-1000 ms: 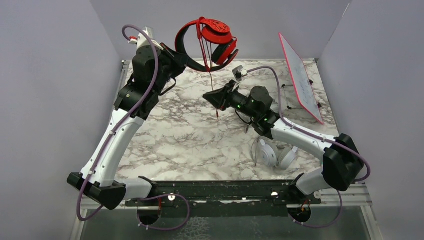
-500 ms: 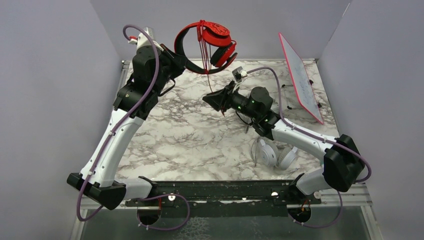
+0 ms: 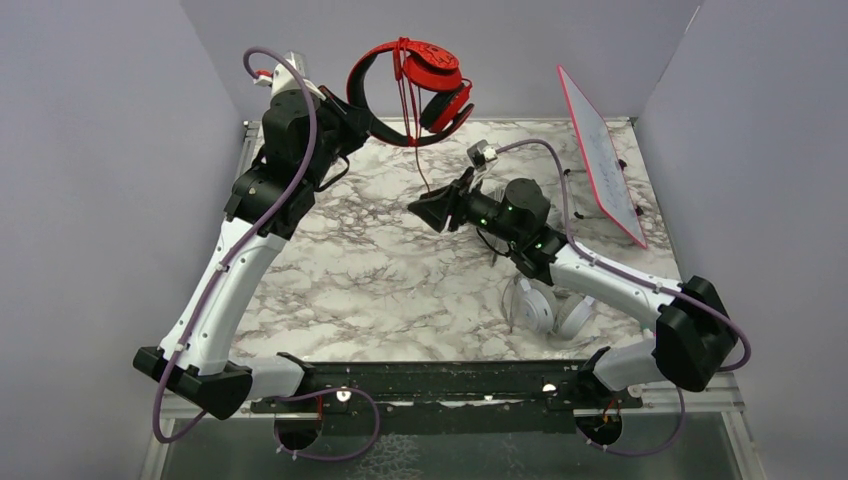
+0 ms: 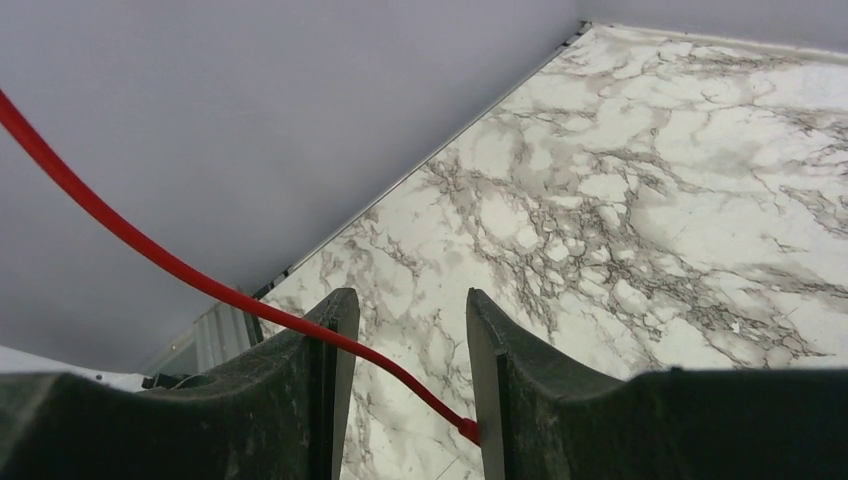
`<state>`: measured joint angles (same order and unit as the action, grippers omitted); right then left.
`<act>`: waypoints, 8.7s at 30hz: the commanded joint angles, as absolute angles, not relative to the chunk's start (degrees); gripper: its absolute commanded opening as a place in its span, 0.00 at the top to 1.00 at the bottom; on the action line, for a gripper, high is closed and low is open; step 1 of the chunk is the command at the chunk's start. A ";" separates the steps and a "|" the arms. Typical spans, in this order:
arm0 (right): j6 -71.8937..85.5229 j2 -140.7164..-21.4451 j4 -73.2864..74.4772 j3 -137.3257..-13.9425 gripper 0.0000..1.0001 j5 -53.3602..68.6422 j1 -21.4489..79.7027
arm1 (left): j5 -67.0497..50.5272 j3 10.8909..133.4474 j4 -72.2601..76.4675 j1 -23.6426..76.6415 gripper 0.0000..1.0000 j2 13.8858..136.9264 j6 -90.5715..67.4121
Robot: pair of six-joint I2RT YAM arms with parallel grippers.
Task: Wrap the headphones
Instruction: Wrap the headphones cable around the headphones.
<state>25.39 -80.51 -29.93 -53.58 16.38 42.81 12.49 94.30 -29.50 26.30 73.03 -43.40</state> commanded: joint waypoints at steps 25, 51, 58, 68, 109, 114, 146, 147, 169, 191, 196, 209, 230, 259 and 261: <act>22.58 -75.87 -29.26 -48.15 0.83 16.39 43.15 | 12.53 98.26 -25.95 26.10 1.00 72.36 -44.17; 22.09 -81.31 -9.10 -65.05 0.99 65.72 26.58 | -66.67 70.35 -2.02 15.11 1.00 55.40 -3.86; 24.99 -84.16 12.29 -78.22 0.99 66.26 25.75 | -56.34 61.41 1.21 16.64 1.00 48.02 24.12; 23.94 -86.53 28.60 -88.99 0.99 59.07 24.76 | -29.35 53.63 16.43 22.60 1.00 46.92 37.06; 29.63 -74.51 -1.09 -78.99 0.99 51.02 29.68 | -11.20 53.56 30.22 35.30 1.00 56.64 53.04; 27.04 -74.47 -0.12 -78.51 0.99 49.09 30.90 | -9.89 54.26 32.42 37.31 1.00 58.01 52.75; 7.46 -75.17 19.47 -82.06 0.92 45.12 32.43 | -9.04 56.25 32.55 39.34 1.00 58.61 49.82; 7.61 -74.96 19.77 -82.23 0.90 44.76 32.37 | -9.03 56.17 32.45 39.35 1.00 58.61 49.90; 13.64 -73.89 22.31 -86.10 0.56 36.41 32.43 | -8.70 54.72 29.91 39.33 1.00 57.41 51.06; 21.64 -74.76 18.85 -85.65 0.34 33.02 32.43 | -8.79 54.13 28.31 39.36 1.00 56.02 50.40; 24.61 -75.79 16.13 -86.03 0.33 36.38 32.40 | -9.15 54.40 28.22 39.37 1.00 56.10 50.64; 20.62 -76.68 21.12 -87.34 0.38 31.00 31.96 | -9.53 55.19 27.57 39.33 1.00 55.56 46.77; 21.87 -78.07 -2.87 -68.98 0.21 53.44 16.35 | 29.31 75.95 -24.18 39.36 1.00 55.71 -17.37; 16.00 -102.78 -81.83 -44.88 0.18 41.88 40.77 | 14.07 101.90 -38.30 39.10 1.00 66.17 -46.23; 12.97 -104.06 -80.95 -45.89 0.18 38.91 41.58 | 14.07 102.27 -38.30 39.03 1.00 66.23 -46.23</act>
<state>16.80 -101.60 -73.82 -42.61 45.36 39.94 15.70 99.00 -40.99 39.13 66.96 -44.12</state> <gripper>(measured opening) 0.820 0.026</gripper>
